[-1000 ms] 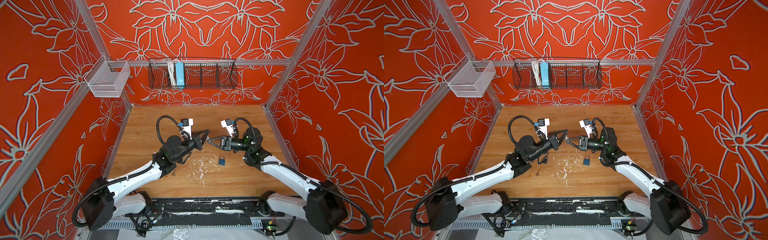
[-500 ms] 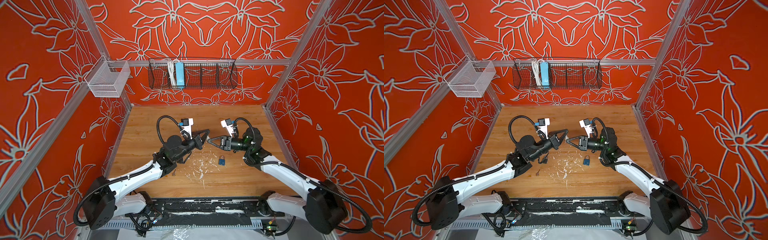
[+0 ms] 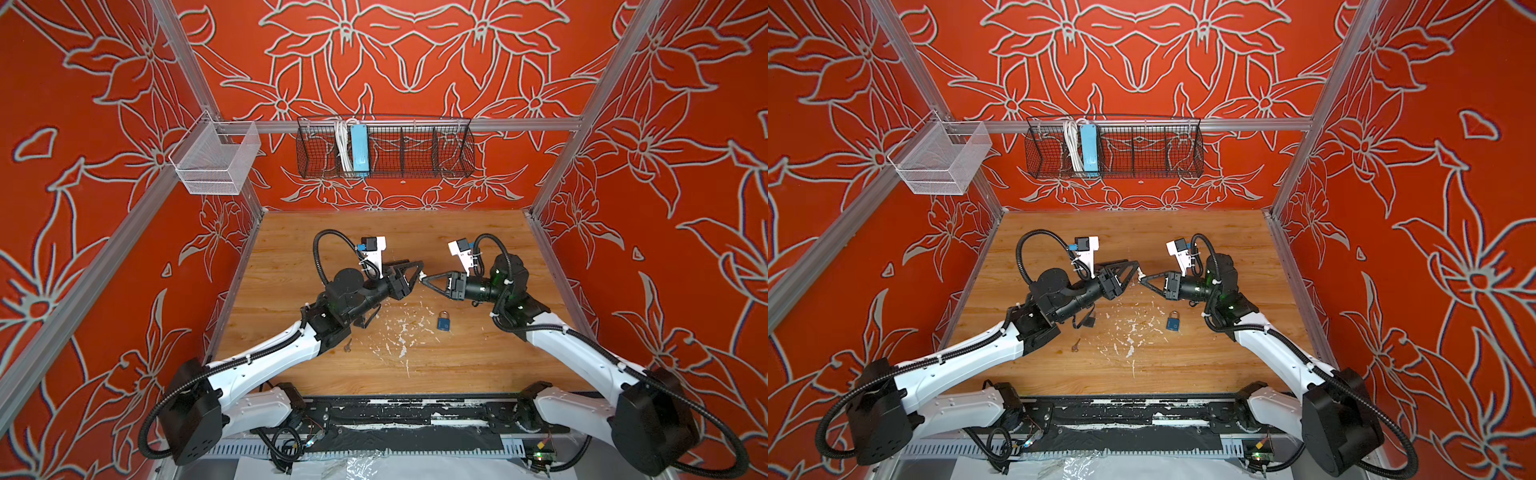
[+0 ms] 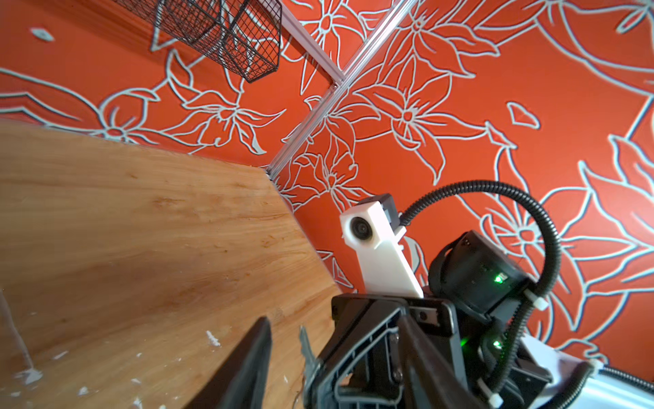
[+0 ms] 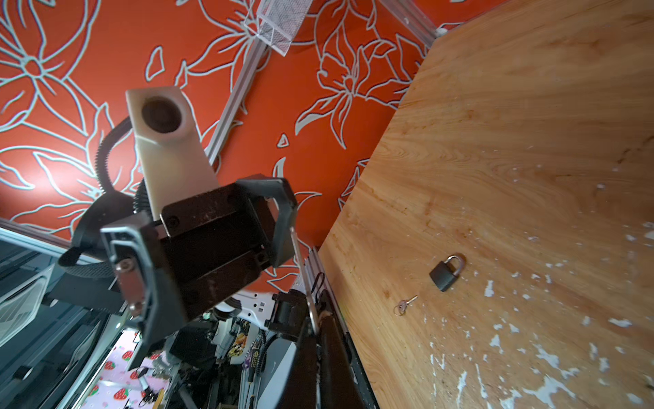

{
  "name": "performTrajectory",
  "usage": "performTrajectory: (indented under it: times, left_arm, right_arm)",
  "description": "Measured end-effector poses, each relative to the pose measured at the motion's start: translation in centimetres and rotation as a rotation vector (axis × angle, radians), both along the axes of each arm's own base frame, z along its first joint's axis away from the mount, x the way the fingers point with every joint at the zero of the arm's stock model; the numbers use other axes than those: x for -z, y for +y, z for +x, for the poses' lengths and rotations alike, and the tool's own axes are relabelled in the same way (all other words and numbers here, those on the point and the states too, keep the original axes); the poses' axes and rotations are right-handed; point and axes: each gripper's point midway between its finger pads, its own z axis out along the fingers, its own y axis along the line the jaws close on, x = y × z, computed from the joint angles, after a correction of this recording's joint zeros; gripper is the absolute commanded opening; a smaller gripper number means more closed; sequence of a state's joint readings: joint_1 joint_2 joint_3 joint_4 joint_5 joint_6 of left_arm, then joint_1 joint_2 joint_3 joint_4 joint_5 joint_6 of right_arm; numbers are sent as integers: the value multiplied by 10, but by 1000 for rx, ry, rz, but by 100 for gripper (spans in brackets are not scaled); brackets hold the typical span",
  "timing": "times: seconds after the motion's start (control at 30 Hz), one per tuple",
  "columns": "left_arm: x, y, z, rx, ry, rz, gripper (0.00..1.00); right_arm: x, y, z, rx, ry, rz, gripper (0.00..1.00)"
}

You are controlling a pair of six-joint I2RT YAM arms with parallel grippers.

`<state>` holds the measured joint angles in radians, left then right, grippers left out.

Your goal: Unlock with the key

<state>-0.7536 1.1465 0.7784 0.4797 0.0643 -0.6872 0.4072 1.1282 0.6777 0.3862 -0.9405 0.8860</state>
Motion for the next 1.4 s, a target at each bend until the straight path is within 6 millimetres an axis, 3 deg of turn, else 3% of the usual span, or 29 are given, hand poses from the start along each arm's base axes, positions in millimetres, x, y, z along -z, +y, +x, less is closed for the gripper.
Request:
performTrajectory:
  times: [0.23, 0.4, 0.57, 0.87, 1.4]
  left_arm:
    - [25, 13, 8, -94, 165, 54, 83]
    - [57, 11, 11, -140, 323, 132, 89]
    - [96, -5, 6, -142, 469, 266, 90]
    - [151, -35, 1, -116, 642, 507, 89]
    - [221, -111, -2, -28, 764, 815, 79]
  right_arm:
    - [24, -30, 2, 91, 69, -90, 0]
    - [48, -55, 3, 171, 142, -149, 0]
    - [77, -81, -1, 246, 236, -209, 0]
    - [102, -108, -5, 325, 330, -288, 0]
    - [138, -140, 2, 418, 440, -380, 0]
